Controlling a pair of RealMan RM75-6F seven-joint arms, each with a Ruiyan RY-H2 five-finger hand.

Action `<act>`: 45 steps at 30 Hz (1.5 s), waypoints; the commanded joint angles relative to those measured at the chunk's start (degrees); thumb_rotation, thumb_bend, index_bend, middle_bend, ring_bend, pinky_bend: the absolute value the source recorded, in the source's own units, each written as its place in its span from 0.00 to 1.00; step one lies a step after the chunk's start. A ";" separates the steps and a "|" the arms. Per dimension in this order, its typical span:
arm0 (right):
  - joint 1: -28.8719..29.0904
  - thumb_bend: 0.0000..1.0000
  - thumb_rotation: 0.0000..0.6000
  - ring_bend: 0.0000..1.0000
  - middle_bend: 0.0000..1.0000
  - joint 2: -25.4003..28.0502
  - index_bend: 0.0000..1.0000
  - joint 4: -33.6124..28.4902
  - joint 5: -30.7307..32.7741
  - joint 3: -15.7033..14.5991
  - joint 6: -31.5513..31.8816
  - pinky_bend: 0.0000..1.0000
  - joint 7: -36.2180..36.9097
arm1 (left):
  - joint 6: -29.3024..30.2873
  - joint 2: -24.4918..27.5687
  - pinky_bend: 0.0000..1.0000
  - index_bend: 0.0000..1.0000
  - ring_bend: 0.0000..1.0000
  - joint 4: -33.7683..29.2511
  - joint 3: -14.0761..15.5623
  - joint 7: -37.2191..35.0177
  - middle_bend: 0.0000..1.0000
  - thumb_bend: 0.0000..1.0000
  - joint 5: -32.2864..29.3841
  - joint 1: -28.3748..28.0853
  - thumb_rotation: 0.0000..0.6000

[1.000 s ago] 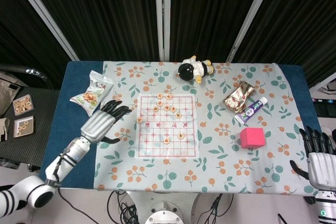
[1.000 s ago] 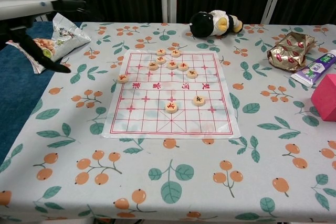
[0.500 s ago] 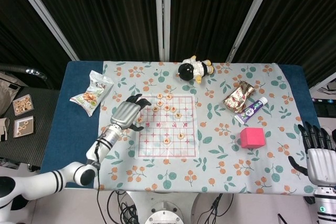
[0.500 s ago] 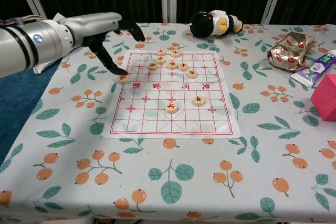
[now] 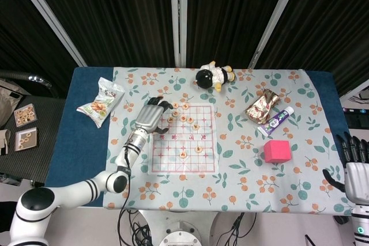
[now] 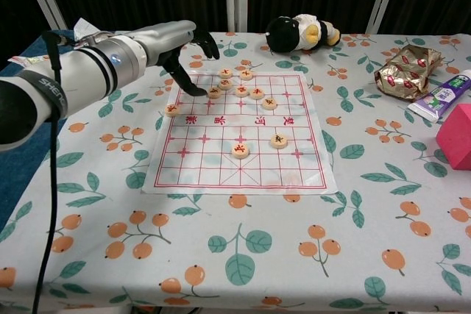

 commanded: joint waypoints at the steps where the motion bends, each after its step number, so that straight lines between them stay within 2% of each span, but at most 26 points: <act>1: -0.02 0.13 1.00 0.00 0.00 -0.32 0.00 0.71 -0.29 0.21 0.51 0.00 0.63 | 0.36 -1.72 0.09 0.30 0.06 2.14 -0.32 -0.02 0.21 0.22 -0.99 -0.80 1.00; 8: 0.05 0.13 1.00 0.00 0.00 -0.39 0.00 0.74 -0.23 0.27 0.41 0.00 0.49 | -1.57 -4.99 0.09 0.33 0.06 7.85 -1.10 -1.47 0.21 0.23 -2.28 -2.50 1.00; 14: 0.00 0.13 1.00 0.00 0.00 -0.64 0.00 1.56 -0.27 0.53 0.90 0.00 1.08 | -2.80 -7.11 0.09 0.35 0.06 12.55 -0.87 -4.01 0.21 0.24 -0.66 -3.68 1.00; 29: 0.13 0.14 1.00 0.00 0.00 -0.95 0.00 2.34 1.04 0.84 -0.13 0.00 1.57 | -5.56 -10.87 0.10 0.41 0.06 20.87 -1.65 -6.38 0.22 0.25 -0.68 -5.25 1.00; 41: 0.21 0.15 1.00 0.00 0.00 -1.20 0.00 2.78 1.26 0.76 -0.58 0.00 1.67 | -5.68 -11.38 0.10 0.44 0.06 22.12 -1.86 -8.41 0.22 0.26 0.94 -5.41 1.00; 45: 0.22 0.15 1.00 0.00 0.00 -1.21 0.00 2.79 1.50 0.65 -0.96 0.00 1.48 | -5.94 -11.54 0.10 0.46 0.06 22.61 -1.79 -8.47 0.22 0.30 1.38 -5.67 1.00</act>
